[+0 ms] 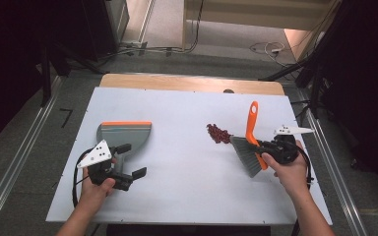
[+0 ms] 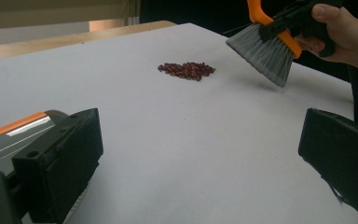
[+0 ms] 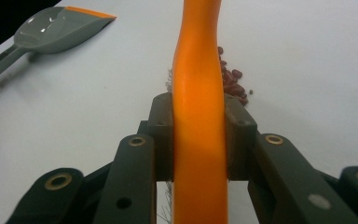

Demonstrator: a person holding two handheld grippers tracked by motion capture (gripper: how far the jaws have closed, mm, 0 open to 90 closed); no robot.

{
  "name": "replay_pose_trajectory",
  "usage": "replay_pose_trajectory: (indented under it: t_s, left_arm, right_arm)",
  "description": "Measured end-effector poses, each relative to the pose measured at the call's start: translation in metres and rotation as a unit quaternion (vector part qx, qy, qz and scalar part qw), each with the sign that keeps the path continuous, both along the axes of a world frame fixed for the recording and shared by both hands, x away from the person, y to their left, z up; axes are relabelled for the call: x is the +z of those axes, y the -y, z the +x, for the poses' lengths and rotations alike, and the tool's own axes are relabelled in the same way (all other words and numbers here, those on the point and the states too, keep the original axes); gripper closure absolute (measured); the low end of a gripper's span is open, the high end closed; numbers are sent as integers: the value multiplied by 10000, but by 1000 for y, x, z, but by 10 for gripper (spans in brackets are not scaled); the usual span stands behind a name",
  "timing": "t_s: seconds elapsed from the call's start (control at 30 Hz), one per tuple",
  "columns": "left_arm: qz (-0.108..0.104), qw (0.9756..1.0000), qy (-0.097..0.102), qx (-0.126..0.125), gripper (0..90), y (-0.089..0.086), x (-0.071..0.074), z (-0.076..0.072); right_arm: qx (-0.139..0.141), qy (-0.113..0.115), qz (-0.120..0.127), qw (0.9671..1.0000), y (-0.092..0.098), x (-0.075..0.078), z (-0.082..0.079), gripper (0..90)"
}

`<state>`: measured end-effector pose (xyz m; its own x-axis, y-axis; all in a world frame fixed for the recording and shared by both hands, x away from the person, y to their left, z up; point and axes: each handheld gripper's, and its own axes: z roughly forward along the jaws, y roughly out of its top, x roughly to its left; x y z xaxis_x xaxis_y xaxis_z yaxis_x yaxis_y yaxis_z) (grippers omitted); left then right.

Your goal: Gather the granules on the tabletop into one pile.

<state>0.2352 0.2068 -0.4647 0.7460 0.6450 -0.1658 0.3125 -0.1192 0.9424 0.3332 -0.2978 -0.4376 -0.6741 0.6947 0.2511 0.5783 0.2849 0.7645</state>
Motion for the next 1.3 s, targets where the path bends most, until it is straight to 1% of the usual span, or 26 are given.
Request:
replay_pose_trajectory:
  t_s: [0.2,0.27,0.3,0.37,0.43,0.57,0.8,0.9,1.03,1.3]
  left_arm:
    - [-10,10000,23,24,3,0,1,-1]
    - [-2,10000,30,34,3,0,1,-2]
    - [-24,10000,30,34,3,0,1,-3]
    - [-1,10000,32,49,3,-1,1,-3]
    - [5,10000,22,70,3,-1,1,-3]
    - [-8,10000,33,84,2,-1,1,-3]
    - [-32,9999,38,115,2,-3,1,-3]
    - [-19,9999,49,102,0,-3,1,-4]
    - [-17,9999,36,93,0,-2,0,-4]
    - [-39,9999,20,121,0,-3,-1,-4]
  right_arm:
    - [-76,65,101,9999,17,-4,-14,683]
    - [-98,88,138,9998,22,-5,-16,683]
    - [-99,61,153,9998,24,-6,-17,683]
    - [-117,51,158,9998,28,-7,-19,683]
    - [-124,39,218,9997,32,-7,-21,683]
    - [-141,104,222,9996,38,-7,-25,683]
    - [-269,100,266,9992,49,-11,-22,683]
    - [-257,124,234,9993,50,-14,-22,682]
    - [-275,145,288,9991,51,-13,-21,682]
    - [-280,149,278,9991,52,-14,-20,682]
